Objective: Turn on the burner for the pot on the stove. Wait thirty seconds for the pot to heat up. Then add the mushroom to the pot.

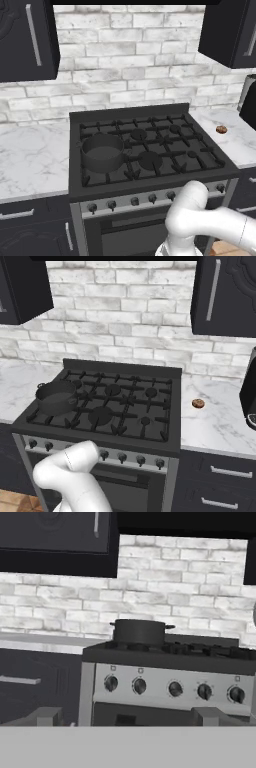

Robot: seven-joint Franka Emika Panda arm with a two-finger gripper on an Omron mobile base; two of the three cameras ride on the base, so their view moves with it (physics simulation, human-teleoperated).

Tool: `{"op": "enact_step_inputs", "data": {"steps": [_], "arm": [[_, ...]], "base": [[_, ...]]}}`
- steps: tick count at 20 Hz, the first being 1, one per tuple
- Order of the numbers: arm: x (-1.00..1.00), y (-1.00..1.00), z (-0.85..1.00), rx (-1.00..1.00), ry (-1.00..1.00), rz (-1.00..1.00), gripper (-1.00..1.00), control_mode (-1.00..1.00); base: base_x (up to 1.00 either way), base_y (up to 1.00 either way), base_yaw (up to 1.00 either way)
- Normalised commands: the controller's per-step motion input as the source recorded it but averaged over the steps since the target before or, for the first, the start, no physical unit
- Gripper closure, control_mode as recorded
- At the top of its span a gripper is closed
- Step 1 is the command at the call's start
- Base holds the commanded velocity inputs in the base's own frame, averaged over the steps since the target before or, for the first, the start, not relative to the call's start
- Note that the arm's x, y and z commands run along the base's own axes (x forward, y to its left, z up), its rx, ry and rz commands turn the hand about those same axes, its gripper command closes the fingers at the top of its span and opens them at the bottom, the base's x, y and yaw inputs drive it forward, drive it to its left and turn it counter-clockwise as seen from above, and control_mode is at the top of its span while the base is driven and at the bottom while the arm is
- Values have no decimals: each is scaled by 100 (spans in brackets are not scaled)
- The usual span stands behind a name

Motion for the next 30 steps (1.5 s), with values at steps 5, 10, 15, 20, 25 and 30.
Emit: {"op": "enact_step_inputs", "data": {"steps": [5,10,15,20,25,30], "arm": [[32,0,-15,0,0,0,-100,-100],[26,3,-3,0,-1,0,-100,-100],[22,16,0,-2,-5,0,-100,-100],[29,22,0,-1,-5,0,-100,-100],[34,6,0,0,-1,0,-100,-100],[40,0,0,0,0,0,-100,-100]], "base": [[0,0,0],[0,0,0],[0,0,0],[0,0,0],[0,0,0],[0,0,0]]}}
